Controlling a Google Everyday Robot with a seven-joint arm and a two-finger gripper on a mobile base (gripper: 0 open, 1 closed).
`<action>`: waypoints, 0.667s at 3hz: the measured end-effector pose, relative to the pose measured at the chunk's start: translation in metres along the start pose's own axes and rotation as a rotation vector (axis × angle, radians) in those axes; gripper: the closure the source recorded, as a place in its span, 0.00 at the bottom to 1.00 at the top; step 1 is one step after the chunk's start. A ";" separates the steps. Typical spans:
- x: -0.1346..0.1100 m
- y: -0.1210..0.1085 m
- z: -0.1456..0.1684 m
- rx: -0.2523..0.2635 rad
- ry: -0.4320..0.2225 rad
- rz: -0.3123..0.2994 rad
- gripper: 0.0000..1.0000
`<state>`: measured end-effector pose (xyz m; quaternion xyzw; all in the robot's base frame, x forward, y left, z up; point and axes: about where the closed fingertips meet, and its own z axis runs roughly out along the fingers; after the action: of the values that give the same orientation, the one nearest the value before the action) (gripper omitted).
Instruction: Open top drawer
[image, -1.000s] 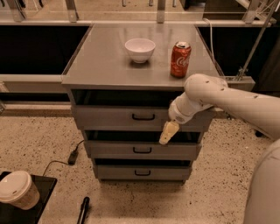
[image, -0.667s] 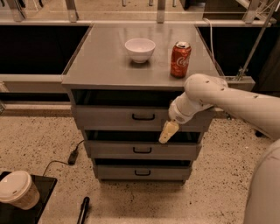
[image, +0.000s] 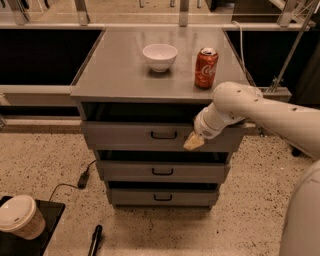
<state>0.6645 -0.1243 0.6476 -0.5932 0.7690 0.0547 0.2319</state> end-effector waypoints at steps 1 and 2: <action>0.000 0.000 0.000 0.000 0.000 0.000 0.75; 0.000 0.000 0.000 0.000 0.000 0.000 0.97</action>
Offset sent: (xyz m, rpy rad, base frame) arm 0.0000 0.0000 0.0000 0.0000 0.0000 0.0000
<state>0.6645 -0.1243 0.6478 -0.5932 0.7690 0.0547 0.2319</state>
